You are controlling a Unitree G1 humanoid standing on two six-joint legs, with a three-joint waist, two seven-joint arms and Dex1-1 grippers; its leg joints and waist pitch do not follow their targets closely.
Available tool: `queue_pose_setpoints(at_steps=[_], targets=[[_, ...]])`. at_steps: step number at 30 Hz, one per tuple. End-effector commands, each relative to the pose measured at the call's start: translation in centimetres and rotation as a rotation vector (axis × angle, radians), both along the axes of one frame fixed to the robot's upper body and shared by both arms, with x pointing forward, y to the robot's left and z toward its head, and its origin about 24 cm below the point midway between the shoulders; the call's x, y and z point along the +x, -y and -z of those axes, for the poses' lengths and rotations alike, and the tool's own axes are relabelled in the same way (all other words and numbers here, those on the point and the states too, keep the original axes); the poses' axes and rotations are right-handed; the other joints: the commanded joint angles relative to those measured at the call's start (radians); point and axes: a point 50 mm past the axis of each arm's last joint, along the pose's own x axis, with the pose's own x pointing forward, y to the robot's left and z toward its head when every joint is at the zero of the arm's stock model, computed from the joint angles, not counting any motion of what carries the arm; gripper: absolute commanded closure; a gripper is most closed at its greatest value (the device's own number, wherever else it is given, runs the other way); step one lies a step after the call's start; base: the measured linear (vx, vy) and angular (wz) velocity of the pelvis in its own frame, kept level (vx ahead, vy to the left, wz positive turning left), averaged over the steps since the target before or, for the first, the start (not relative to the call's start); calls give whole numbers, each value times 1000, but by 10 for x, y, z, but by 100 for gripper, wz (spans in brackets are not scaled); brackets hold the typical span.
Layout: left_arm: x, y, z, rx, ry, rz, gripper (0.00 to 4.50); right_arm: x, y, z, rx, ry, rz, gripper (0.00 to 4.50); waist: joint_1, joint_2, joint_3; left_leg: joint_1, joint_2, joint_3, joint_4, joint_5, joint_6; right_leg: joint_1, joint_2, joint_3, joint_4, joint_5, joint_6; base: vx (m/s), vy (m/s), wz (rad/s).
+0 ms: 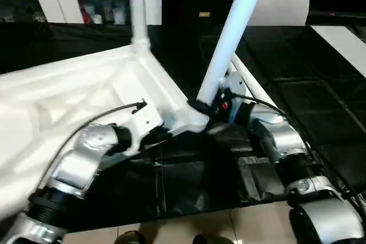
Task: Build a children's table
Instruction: Insert table leg to table base
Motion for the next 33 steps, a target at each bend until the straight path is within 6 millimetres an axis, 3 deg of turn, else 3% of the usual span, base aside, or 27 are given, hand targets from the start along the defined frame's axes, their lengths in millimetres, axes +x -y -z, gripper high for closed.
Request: queue_pose_setpoints(at_steps=[1,4,16,25,28,33], targets=[[3,-7,-8,27,26,68,450,-26,25,54,-150,-256,-38,259,1,16,-55,28,61,-24,-60,-224,51,33,-78,49,-68,-204,-184,0,0,0],[9,-16,-10,32,4,124,450,-30,34,51,-175,-250,-113,259,7,16,-60,33,59,-22,-58,-231,47,34,-75,48,-67,-184,-190,0,0,0],[25,-28,-10,109,-34,298,450,-37,48,47,-231,-289,-262,259,37,8,-72,32,63,-19,-52,-191,39,42,-82,46,-50,-102,-224,0,0,0],[38,-30,-12,128,2,270,450,-36,40,47,-212,-262,-245,259,49,7,-67,36,65,-25,-56,-284,-9,35,-88,49,-63,-269,-186,0,0,0],[39,-32,-10,113,2,256,450,-39,39,50,-205,-263,-240,259,52,15,-65,38,65,-26,-57,-299,-15,32,-89,50,-66,-284,-179,0,0,0],[39,-33,-8,69,-1,223,450,-40,38,53,-170,-260,-186,259,49,15,-57,44,66,-32,-65,-377,-34,27,-89,50,-74,-363,-169,0,0,0]])
